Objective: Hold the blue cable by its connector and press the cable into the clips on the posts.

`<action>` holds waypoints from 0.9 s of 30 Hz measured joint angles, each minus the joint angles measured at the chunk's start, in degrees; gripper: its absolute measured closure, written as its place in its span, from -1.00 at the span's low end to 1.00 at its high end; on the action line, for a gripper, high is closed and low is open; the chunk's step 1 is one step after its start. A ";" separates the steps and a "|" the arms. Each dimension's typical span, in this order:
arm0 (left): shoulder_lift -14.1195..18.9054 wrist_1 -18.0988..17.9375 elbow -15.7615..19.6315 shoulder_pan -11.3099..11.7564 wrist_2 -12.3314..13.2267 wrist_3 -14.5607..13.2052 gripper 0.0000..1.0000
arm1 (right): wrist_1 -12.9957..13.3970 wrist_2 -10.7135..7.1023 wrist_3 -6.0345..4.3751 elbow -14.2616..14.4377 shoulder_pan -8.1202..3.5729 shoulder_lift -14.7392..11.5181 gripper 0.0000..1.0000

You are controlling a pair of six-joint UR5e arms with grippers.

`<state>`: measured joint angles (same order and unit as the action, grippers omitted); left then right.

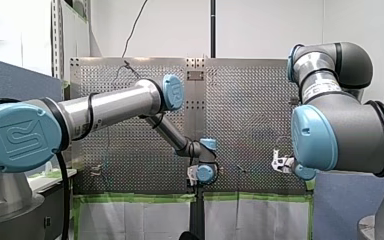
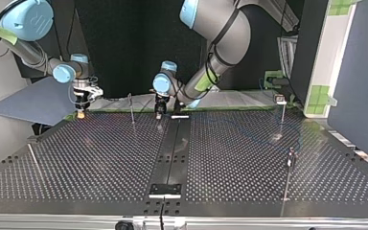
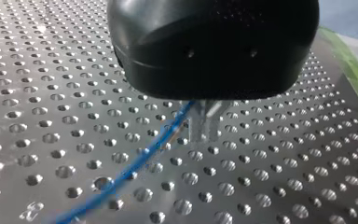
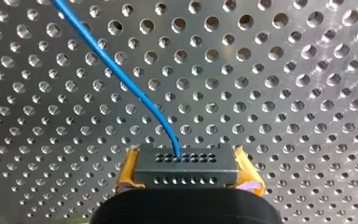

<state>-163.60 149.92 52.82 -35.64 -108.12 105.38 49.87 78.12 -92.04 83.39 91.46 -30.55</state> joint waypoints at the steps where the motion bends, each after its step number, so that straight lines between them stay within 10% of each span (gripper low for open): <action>1: 0.00 0.04 0.04 0.00 0.27 0.00 -0.17 | -0.03 -0.01 0.02 0.00 0.01 0.00 0.99; 8: 0.01 1.36 0.10 0.03 1.10 -0.86 -0.27 | -0.24 -0.09 0.00 -0.02 0.08 0.00 0.99; 13: 0.06 2.36 -0.26 -0.13 3.21 -1.91 -1.00 | -0.47 -0.05 -0.03 -0.02 0.16 0.00 0.99; 27: 1.39 8.32 2.70 -1.97 5.23 -7.87 -1.00 | -0.50 -0.31 -0.19 -0.01 0.86 0.05 0.99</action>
<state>-162.21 158.24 55.53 -37.61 -102.89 97.51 49.37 77.81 -92.23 83.39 92.32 -30.50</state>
